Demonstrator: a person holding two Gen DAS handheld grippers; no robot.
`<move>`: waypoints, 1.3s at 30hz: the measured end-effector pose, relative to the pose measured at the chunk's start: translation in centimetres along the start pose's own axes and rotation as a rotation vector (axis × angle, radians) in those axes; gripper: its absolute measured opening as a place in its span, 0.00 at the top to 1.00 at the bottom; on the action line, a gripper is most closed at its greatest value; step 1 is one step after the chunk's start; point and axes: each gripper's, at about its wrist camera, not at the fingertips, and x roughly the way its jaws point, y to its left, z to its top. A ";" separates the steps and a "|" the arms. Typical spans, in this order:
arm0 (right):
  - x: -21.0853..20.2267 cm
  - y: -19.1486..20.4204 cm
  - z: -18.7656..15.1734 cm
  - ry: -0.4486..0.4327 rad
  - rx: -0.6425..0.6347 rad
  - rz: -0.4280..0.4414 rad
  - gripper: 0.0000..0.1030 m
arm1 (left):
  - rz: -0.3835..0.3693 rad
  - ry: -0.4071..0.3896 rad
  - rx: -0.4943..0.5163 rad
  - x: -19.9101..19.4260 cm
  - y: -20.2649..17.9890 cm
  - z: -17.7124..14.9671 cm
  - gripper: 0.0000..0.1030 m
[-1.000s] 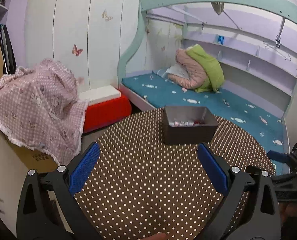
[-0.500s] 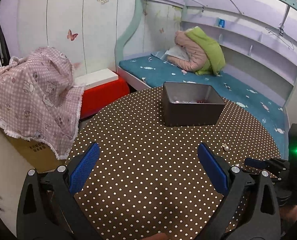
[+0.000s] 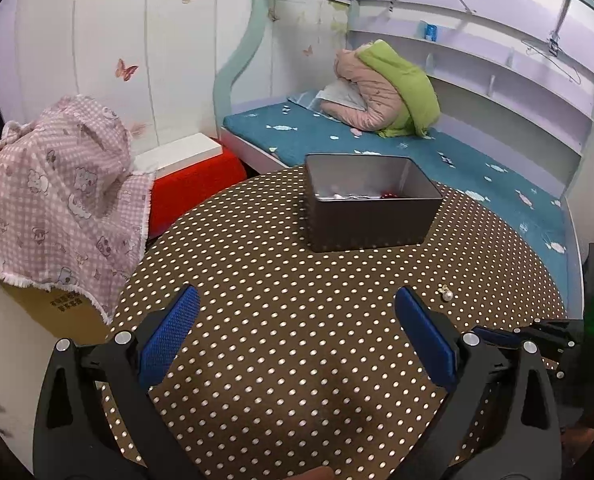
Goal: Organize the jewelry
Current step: 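Grasp a pearl earring with the right tool while the left tool grasps the other, then carry both pearl earrings over the grey box with both tools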
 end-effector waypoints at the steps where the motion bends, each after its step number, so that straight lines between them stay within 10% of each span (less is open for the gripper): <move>1: 0.0 -0.4 0.0 -0.003 0.009 0.002 0.88 | -0.005 0.002 0.008 0.3 -0.4 0.2 0.05; 24: -1.7 -6.3 -1.5 -0.049 0.166 -0.045 0.88 | -0.157 0.183 0.186 10.7 -11.8 0.0 0.06; 34: -2.1 -7.0 -0.9 -0.068 0.174 -0.029 0.88 | -0.234 0.213 0.206 10.8 -12.5 -0.6 0.85; 39: -2.2 -6.6 -0.4 -0.077 0.168 -0.025 0.88 | -0.265 0.206 0.182 9.8 -11.2 -0.8 0.89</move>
